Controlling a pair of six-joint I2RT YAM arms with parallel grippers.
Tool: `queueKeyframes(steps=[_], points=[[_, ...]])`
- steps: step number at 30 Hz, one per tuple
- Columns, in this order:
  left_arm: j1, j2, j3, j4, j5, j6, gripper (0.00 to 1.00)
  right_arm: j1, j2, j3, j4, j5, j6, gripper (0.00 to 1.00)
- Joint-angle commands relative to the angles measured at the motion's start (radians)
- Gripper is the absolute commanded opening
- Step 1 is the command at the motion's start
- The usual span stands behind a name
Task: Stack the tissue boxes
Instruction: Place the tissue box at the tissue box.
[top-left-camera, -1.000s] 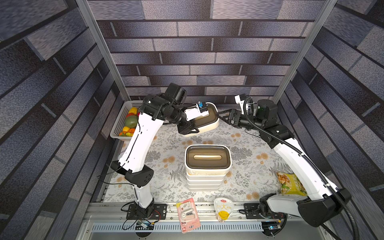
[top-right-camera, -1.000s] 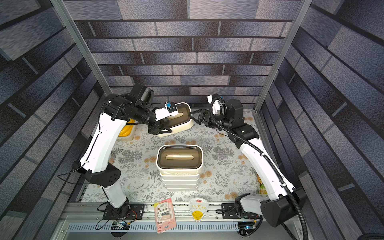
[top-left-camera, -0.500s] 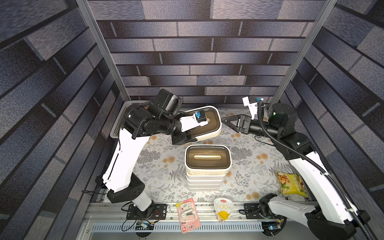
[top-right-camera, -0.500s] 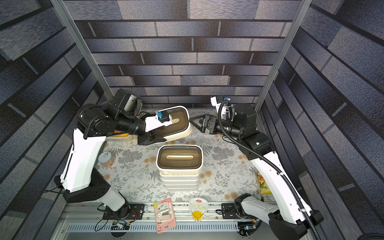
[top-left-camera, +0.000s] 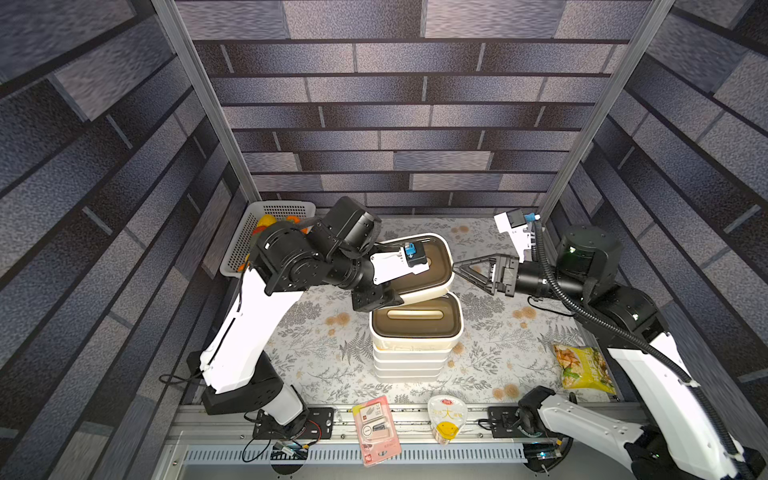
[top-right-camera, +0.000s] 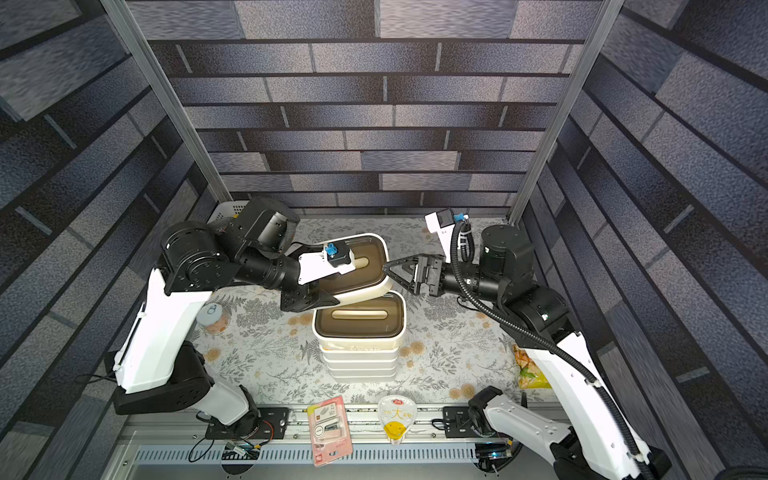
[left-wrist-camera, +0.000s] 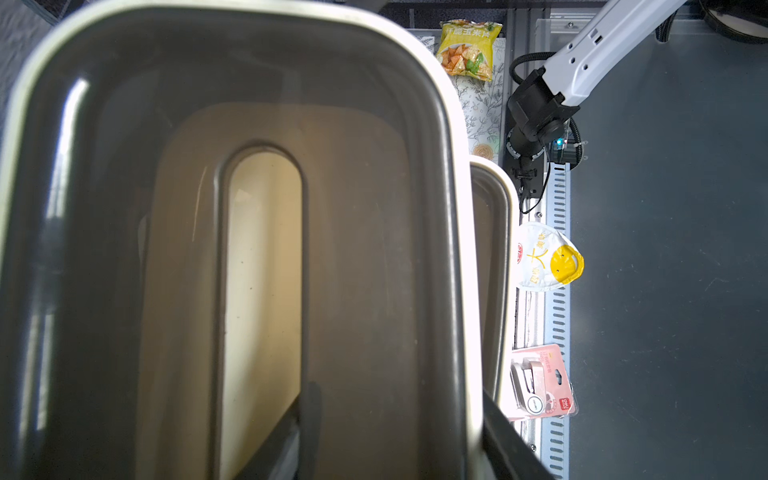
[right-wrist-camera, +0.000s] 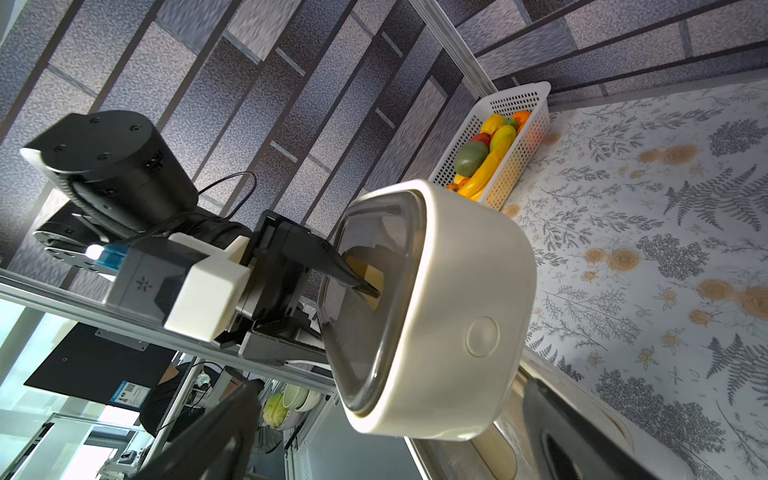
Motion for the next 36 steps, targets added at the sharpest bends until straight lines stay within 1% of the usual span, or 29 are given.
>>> queueKeyframes(steps=[1,6,12,19,24,31,36], points=[[-0.034,-0.003,0.005,-0.14,-0.032,-0.052,0.54,0.008,-0.025,0.002,-0.089,0.01,-0.023,1.0],[-0.075,-0.014,-0.012,-0.157,-0.037,-0.057,0.55,0.008,-0.043,-0.01,-0.094,-0.025,-0.011,1.0],[-0.09,-0.027,-0.054,-0.162,-0.031,-0.053,0.57,0.008,-0.075,-0.004,-0.165,-0.039,-0.036,1.0],[-0.112,-0.024,-0.056,-0.16,-0.028,-0.042,0.57,0.008,-0.082,-0.031,-0.151,-0.077,-0.027,1.0],[-0.117,-0.011,-0.057,-0.158,-0.018,-0.031,0.54,0.008,-0.07,-0.038,-0.13,-0.09,-0.023,1.0],[-0.12,0.017,-0.036,-0.161,0.024,-0.016,0.54,0.007,-0.069,-0.046,-0.119,-0.097,-0.019,1.0],[-0.122,0.016,-0.048,-0.158,0.042,-0.01,0.54,0.008,-0.07,-0.048,-0.119,-0.106,-0.018,1.0]])
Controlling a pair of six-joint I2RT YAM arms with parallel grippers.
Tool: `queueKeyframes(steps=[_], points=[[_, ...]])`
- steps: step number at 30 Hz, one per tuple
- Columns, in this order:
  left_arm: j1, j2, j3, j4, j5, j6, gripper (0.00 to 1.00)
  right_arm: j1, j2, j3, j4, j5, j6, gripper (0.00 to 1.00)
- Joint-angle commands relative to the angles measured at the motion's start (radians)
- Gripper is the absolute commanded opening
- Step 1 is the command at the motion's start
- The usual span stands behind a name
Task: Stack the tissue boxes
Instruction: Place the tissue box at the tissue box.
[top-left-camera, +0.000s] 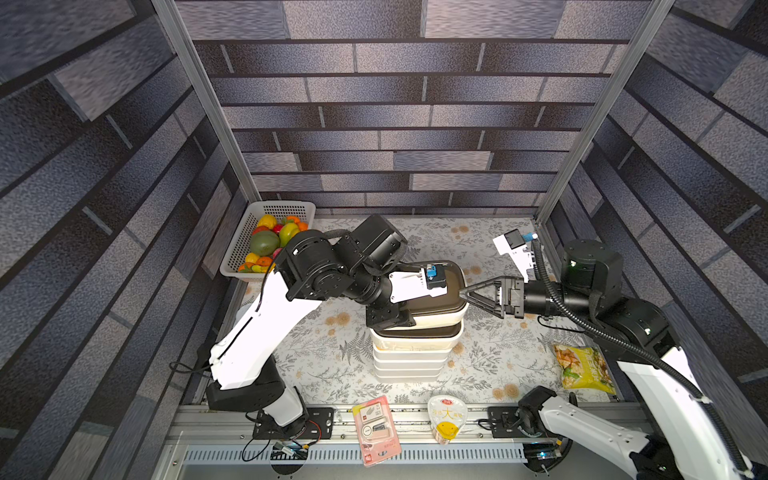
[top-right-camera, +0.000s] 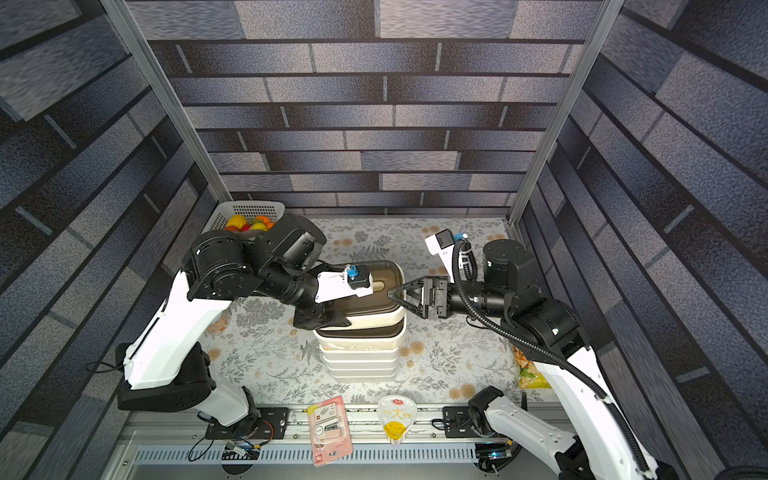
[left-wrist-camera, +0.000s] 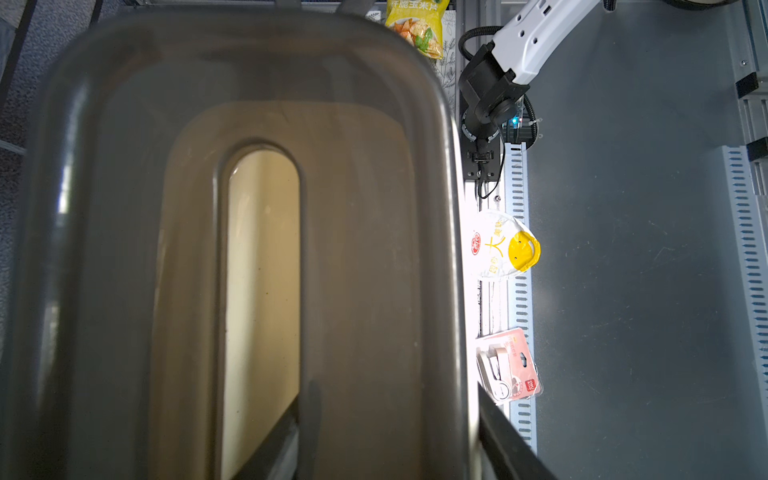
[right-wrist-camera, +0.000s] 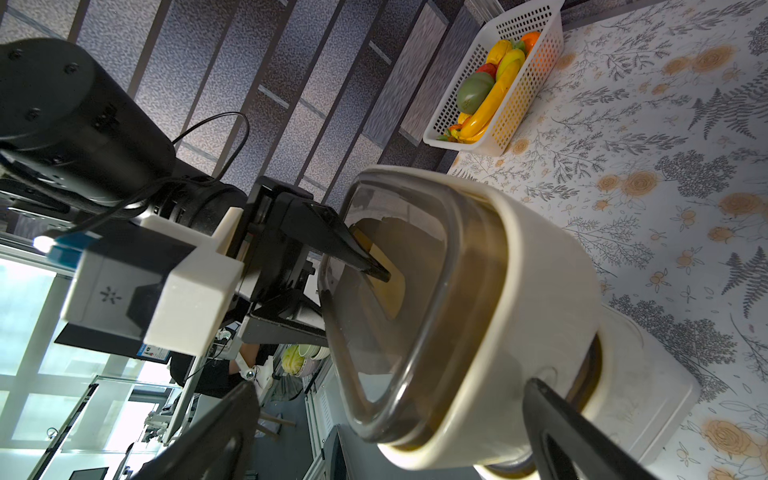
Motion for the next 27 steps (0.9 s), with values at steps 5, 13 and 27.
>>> queueKeyframes(steps=[5,13,27], points=[[-0.015,-0.004,-0.009,-0.157,0.034,0.02,0.55,0.007,-0.018,-0.023,0.018,-0.023,0.011,1.0],[-0.023,0.011,-0.024,-0.158,0.041,0.023,0.55,0.008,-0.021,-0.039,0.029,-0.044,0.017,1.0],[-0.043,0.029,-0.028,-0.159,0.056,0.02,0.56,0.007,-0.021,-0.029,0.001,-0.056,-0.005,1.0]])
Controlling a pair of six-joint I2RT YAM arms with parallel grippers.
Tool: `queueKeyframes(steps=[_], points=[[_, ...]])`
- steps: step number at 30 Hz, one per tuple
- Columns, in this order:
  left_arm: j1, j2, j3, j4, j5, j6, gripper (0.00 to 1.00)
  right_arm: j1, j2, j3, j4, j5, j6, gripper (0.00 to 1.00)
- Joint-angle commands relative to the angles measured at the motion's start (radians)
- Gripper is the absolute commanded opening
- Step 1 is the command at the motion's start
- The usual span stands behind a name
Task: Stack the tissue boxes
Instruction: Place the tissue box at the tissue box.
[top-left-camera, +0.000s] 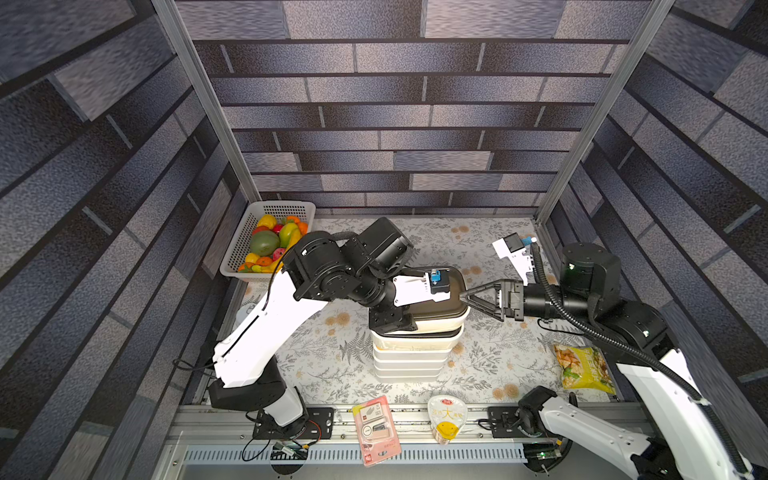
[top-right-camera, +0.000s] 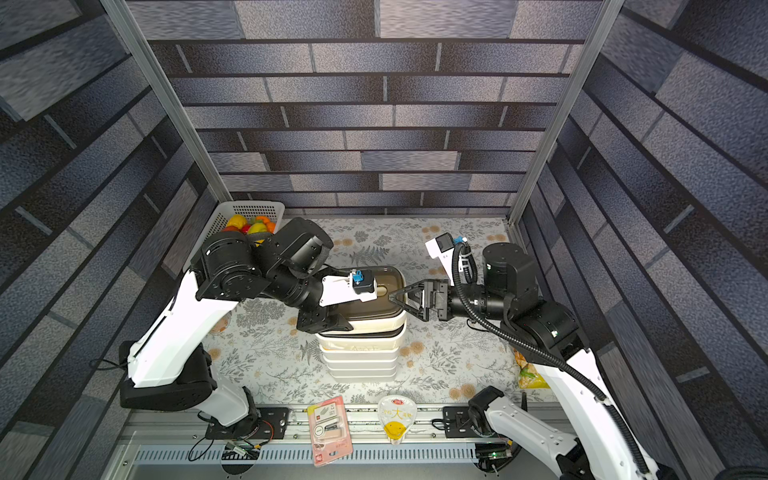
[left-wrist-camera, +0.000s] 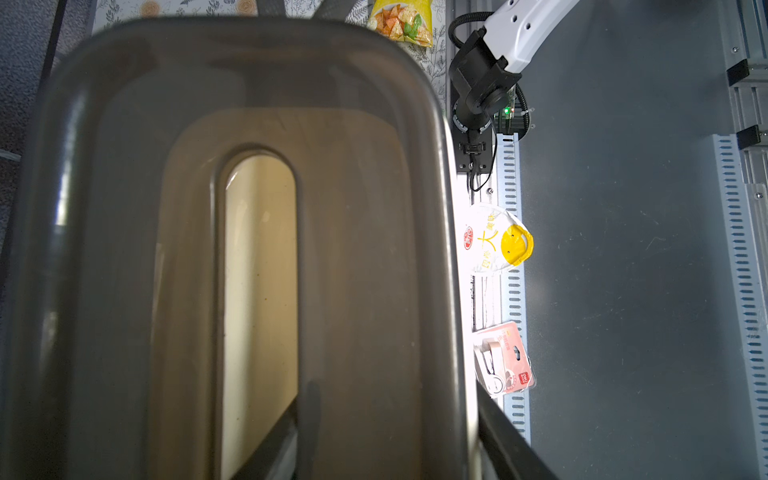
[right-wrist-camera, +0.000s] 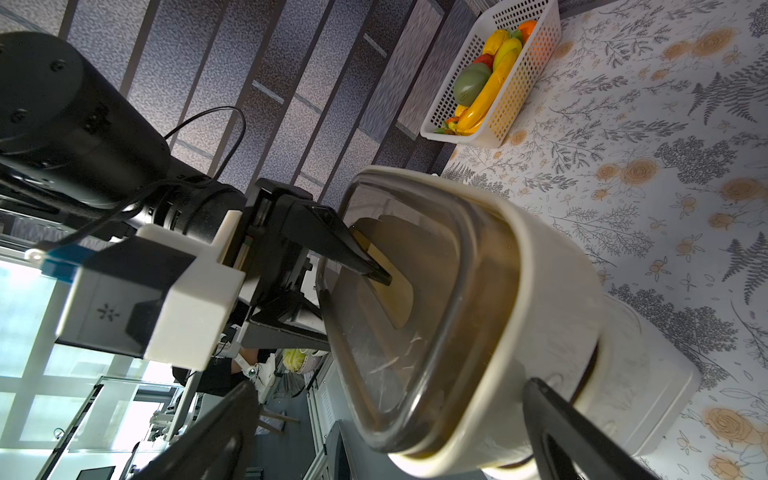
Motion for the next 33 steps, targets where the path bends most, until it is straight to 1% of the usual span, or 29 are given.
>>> queueKeyframes(steps=[1,15,20,29,33], points=[[-0.022,0.019,-0.006,-0.158,0.06,0.021,0.56,0.009,-0.005,0.002,0.003,-0.052,-0.011,1.0],[-0.024,0.003,-0.067,-0.15,0.068,0.014,0.58,0.008,-0.007,-0.002,0.014,-0.072,-0.01,1.0],[-0.023,-0.002,-0.069,-0.144,0.051,0.015,0.63,0.009,-0.01,-0.003,0.015,-0.069,-0.008,1.0],[-0.025,-0.004,-0.065,-0.109,0.038,0.026,0.66,0.009,-0.012,-0.001,0.009,-0.067,-0.015,1.0],[-0.026,0.003,-0.057,-0.098,0.039,0.029,0.67,0.009,-0.02,0.019,-0.014,-0.025,-0.039,1.0]])
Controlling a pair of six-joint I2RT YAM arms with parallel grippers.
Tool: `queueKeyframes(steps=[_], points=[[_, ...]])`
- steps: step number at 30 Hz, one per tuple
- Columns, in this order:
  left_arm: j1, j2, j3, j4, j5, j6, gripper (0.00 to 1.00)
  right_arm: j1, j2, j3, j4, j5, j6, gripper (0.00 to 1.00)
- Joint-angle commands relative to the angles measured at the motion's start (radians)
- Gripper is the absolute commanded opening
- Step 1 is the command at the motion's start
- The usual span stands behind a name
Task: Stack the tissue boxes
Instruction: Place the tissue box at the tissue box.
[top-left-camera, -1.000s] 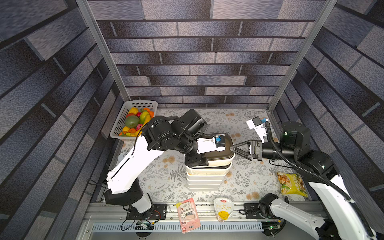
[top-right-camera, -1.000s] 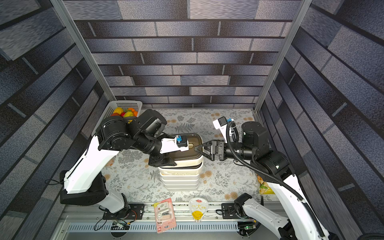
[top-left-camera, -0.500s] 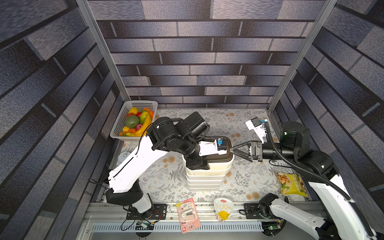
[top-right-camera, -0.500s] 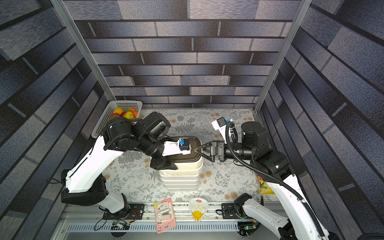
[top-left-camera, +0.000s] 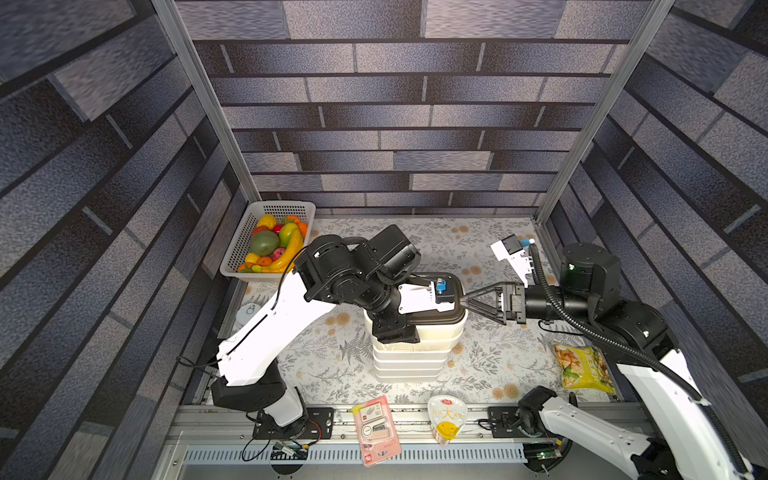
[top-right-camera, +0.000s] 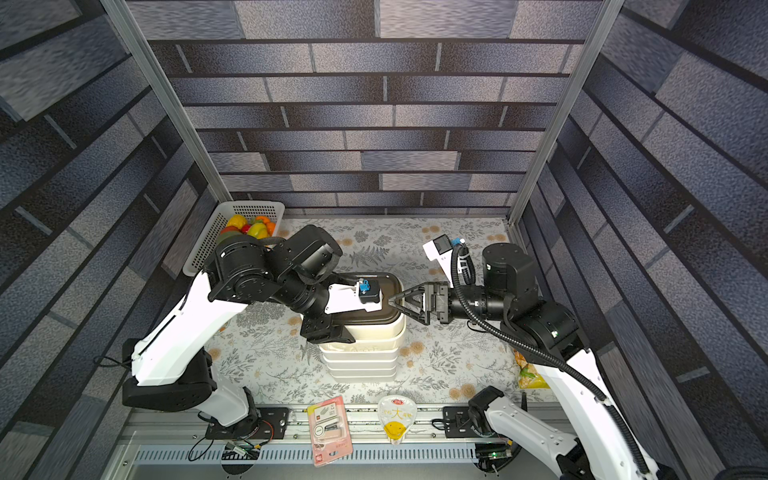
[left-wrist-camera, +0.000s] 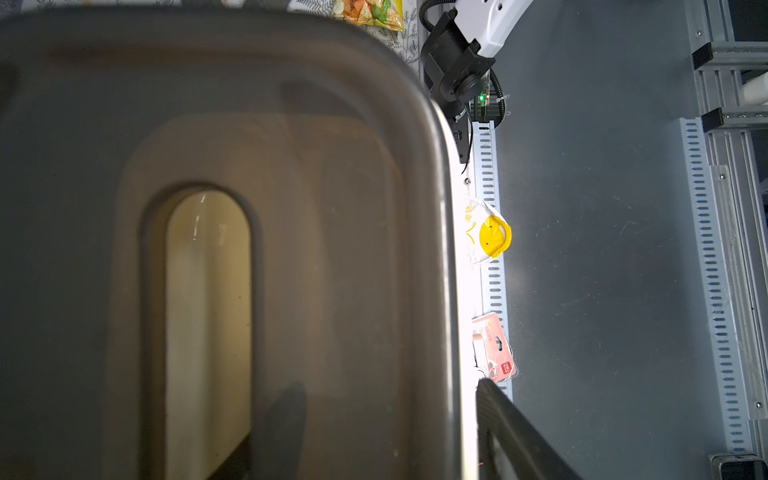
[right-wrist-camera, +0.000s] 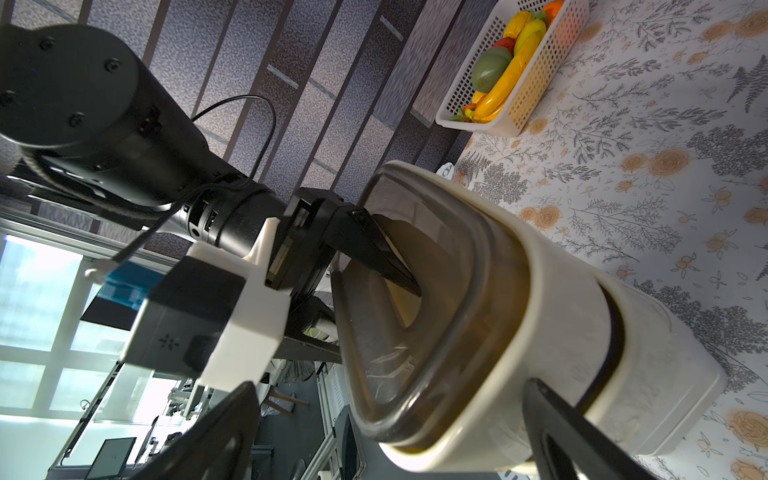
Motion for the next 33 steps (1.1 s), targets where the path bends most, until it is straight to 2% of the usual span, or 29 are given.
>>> queueKeyframes(steps=[1,11,20,33], points=[[-0.008,0.002,0.0,-0.095,0.0,0.022,0.67,0.007,-0.016,0.025,-0.018,0.028,-0.034,1.0],[-0.011,-0.002,0.045,-0.078,-0.014,0.019,0.7,0.008,-0.003,0.063,-0.049,0.066,-0.059,1.0],[-0.015,0.001,0.086,-0.085,-0.035,0.019,0.72,0.009,0.032,0.083,-0.165,0.203,-0.133,0.99],[-0.021,-0.001,0.117,-0.096,-0.039,0.022,0.73,0.007,0.064,0.051,-0.194,0.283,-0.155,0.99]])
